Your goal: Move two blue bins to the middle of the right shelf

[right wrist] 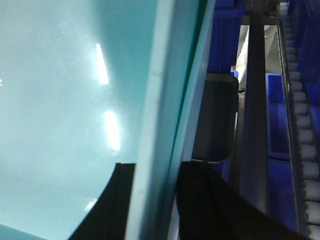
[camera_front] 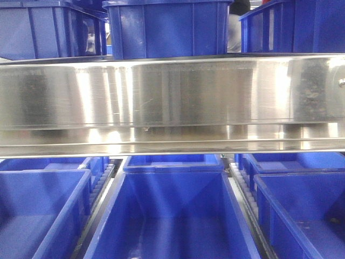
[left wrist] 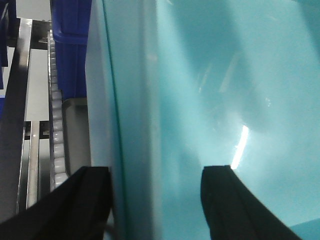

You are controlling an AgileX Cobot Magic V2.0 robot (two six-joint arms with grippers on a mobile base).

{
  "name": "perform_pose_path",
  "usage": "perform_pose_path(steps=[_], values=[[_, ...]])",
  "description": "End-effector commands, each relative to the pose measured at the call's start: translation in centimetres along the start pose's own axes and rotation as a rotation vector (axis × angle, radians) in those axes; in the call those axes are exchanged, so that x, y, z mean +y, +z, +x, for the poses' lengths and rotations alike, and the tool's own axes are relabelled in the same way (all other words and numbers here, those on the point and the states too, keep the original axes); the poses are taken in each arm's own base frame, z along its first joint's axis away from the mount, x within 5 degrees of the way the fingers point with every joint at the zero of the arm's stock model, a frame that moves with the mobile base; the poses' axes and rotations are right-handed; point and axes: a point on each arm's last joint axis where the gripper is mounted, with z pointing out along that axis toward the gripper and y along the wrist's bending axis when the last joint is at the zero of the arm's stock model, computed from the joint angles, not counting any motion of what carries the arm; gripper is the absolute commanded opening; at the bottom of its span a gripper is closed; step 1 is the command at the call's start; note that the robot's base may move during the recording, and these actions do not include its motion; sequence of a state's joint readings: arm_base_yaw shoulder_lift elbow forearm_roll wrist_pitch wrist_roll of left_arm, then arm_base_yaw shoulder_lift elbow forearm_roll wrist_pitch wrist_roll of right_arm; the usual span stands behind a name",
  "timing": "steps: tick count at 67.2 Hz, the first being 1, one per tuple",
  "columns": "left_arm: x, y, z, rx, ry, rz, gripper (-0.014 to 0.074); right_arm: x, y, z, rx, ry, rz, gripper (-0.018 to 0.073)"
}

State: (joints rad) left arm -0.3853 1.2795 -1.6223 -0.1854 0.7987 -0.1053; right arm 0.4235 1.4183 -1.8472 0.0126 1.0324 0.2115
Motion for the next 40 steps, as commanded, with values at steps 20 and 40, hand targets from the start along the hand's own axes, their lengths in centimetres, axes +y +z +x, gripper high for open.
perform_pose_path(steps=[20, 40], values=[[-0.23, -1.46, -1.22, -0.105, 0.058, 0.000, -0.0111, -0.71, -0.98, -1.17, -0.109, -0.040, 0.057, -0.0158], [-0.23, -1.46, -1.22, -0.105, 0.058, 0.000, -0.0111, -0.71, -0.98, -1.18, -0.111, -0.040, 0.057, -0.0158]])
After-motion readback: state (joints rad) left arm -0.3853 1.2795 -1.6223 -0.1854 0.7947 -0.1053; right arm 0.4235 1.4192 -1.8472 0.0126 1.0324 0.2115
